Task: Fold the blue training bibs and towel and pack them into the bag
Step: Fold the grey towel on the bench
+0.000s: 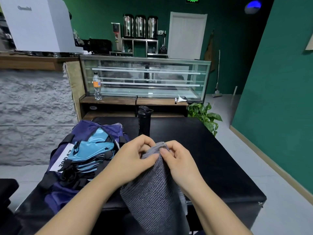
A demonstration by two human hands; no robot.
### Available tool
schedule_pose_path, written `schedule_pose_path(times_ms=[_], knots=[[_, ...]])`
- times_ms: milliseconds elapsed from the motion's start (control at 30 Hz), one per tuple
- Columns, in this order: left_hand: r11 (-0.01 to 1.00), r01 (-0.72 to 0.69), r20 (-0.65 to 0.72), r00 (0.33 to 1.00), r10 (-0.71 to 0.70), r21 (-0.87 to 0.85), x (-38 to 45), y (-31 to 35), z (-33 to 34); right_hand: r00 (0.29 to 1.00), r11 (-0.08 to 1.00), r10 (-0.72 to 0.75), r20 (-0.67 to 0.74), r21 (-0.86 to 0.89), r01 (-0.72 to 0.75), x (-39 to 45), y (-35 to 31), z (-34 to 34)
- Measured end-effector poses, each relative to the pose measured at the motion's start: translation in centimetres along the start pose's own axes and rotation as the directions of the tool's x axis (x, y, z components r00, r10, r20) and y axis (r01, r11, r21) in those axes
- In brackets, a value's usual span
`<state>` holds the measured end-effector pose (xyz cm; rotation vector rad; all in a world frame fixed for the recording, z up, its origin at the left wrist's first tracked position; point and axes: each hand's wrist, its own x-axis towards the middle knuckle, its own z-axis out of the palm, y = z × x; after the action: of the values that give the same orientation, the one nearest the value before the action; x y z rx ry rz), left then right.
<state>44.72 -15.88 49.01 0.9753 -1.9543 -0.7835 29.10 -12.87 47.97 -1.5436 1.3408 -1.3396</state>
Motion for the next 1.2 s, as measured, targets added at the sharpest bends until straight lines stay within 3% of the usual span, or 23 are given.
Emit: schedule_pose_path(times_ms=[200, 367, 433, 533, 633, 767, 867, 933, 1033, 1200], knots=[[0.995, -0.005, 0.351, 0.936, -0.030, 0.098, 0.7, -0.3, -0.4, 0.994, 1.000, -0.005, -0.114, 0.006, 0.005, 1.5, 0.4, -0.9], [0.935, -0.192, 0.506, 0.862, 0.015, 0.298, 1.2, 0.8, -2.1, 0.988, 1.000, 0.005, -0.155, 0.011, -0.004, 2.3, 0.7, -2.1], [0.846, -0.340, 0.538, 0.839, 0.076, 0.410, 1.3, 1.5, -2.9, 0.983, 1.000, 0.005, -0.182, -0.006, -0.007, 2.5, 0.8, -2.6], [0.610, -0.547, 0.519, 0.819, 0.246, 0.574, 1.5, 2.7, -4.2, 0.973, 1.000, 0.025, -0.228, 0.003, -0.025, 2.9, 0.7, -3.4], [0.456, -0.593, 0.458, 0.804, 0.379, 0.664, 2.2, 3.1, -5.6, 0.963, 0.998, 0.061, -0.263, 0.042, -0.052, 3.2, 0.7, -4.1], [0.556, -0.532, 0.462, 0.843, 0.276, 0.639, 2.3, 3.0, -5.5, 0.957, 0.998, 0.060, -0.282, 0.026, -0.055, 3.2, 0.4, -4.5], [0.489, -0.525, 0.452, 0.850, 0.269, 0.697, 2.3, 2.1, -5.2, 0.950, 0.998, 0.069, -0.304, 0.007, -0.070, 3.0, 0.2, -4.9], [0.472, -0.489, 0.374, 0.871, 0.320, 0.734, 2.7, 2.0, -5.4, 0.948, 0.998, 0.033, -0.315, -0.035, -0.046, 2.8, 0.0, -5.2], [0.604, -0.418, 0.194, 0.895, 0.401, 0.679, 3.1, 2.1, -5.0, 0.943, 0.991, -0.029, -0.330, -0.131, -0.015, 2.5, -0.7, -5.2], [0.860, -0.307, 0.034, 0.946, 0.322, 0.409, 2.6, 2.6, -3.9, 0.951, 0.970, -0.021, -0.309, -0.238, -0.055, 1.6, -1.4, -5.5]])
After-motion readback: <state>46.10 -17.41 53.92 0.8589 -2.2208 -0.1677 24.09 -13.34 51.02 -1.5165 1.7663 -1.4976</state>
